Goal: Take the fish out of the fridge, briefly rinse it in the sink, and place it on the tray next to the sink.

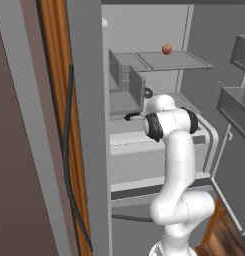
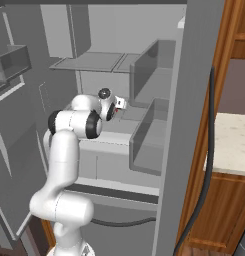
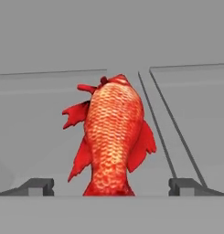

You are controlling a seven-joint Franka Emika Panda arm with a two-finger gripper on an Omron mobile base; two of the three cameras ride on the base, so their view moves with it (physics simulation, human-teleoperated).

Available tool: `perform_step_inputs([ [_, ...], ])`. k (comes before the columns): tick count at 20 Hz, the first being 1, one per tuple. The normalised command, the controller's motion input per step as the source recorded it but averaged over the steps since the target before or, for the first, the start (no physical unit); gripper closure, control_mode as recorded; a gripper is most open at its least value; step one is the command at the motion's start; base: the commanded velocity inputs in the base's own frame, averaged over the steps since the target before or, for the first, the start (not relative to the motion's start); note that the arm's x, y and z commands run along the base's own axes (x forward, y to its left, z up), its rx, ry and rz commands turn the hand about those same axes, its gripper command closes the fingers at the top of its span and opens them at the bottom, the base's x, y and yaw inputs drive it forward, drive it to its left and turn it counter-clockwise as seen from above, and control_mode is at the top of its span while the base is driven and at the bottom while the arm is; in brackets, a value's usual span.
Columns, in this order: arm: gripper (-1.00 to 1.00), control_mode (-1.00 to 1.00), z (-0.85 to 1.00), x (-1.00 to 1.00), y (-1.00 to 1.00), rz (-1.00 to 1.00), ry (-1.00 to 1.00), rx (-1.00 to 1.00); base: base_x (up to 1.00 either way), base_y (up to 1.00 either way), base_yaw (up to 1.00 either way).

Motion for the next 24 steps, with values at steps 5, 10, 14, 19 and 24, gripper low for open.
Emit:
perform_step_inputs([
  [5, -1.00, -1.00, -0.18, 0.16, 0.00, 0.00, 0.00, 0.00, 0.00, 0.00, 0.00],
  [10, -1.00, -1.00, -0.12, 0.26, 0.00, 0.00, 0.00, 0.00, 0.00, 0.00, 0.00],
  [14, 1.00, -1.00, -0.22, 0.13, 0.00, 0.00, 0.00, 0.00, 0.00, 0.00, 0.00],
  [19, 1.00, -1.00, 0.00, 0.00, 0.00, 0.00, 0.00, 0.00, 0.00, 0.00, 0.00],
  [24, 1.00, -1.00, 0.00, -0.07, 0.00, 0.00, 0.00, 0.00, 0.00, 0.00, 0.00],
])
